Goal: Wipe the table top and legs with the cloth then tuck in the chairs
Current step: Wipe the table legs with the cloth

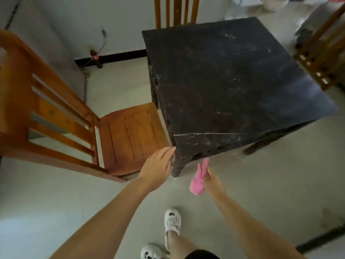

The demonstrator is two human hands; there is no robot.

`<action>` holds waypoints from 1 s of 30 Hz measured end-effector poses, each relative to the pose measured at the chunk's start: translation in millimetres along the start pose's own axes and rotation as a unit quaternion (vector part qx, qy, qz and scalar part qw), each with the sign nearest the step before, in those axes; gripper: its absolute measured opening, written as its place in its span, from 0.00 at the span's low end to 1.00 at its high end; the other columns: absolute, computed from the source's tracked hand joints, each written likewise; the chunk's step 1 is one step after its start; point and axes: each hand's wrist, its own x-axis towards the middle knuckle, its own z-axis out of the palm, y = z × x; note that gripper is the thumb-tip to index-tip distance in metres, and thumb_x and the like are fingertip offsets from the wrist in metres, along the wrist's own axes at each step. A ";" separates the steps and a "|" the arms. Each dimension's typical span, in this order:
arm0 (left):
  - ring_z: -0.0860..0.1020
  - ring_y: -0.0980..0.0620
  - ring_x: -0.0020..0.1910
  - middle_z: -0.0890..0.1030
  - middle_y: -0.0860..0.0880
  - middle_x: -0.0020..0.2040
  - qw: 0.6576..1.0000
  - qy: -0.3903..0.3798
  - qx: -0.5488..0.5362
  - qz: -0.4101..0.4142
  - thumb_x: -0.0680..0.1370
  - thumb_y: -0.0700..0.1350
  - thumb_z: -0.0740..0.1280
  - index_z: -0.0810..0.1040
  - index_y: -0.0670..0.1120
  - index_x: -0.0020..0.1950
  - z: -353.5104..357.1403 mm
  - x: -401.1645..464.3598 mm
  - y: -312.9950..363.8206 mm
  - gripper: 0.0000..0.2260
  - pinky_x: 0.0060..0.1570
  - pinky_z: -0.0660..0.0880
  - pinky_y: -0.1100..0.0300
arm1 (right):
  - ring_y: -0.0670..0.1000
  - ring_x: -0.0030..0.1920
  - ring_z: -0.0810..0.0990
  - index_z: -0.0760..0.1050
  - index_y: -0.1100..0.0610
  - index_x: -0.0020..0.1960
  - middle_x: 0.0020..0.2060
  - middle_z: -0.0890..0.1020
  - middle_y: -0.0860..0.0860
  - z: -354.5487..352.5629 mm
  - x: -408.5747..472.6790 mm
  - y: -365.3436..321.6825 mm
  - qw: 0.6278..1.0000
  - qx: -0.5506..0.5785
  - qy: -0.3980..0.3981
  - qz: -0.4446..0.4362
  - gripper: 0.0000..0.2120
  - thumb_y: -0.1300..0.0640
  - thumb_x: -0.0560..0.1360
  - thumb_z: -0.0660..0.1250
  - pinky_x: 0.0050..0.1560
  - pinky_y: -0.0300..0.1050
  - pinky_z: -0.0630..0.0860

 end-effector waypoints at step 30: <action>0.61 0.45 0.68 0.64 0.46 0.65 0.779 0.410 -0.031 0.474 0.80 0.41 0.54 0.64 0.47 0.66 104.9 170.8 -95.4 0.14 0.73 0.43 0.48 | 0.60 0.75 0.55 0.41 0.52 0.76 0.76 0.48 0.57 216.8 158.8 44.3 0.799 0.079 0.533 -0.268 0.26 0.46 0.82 0.45 0.70 0.60 0.63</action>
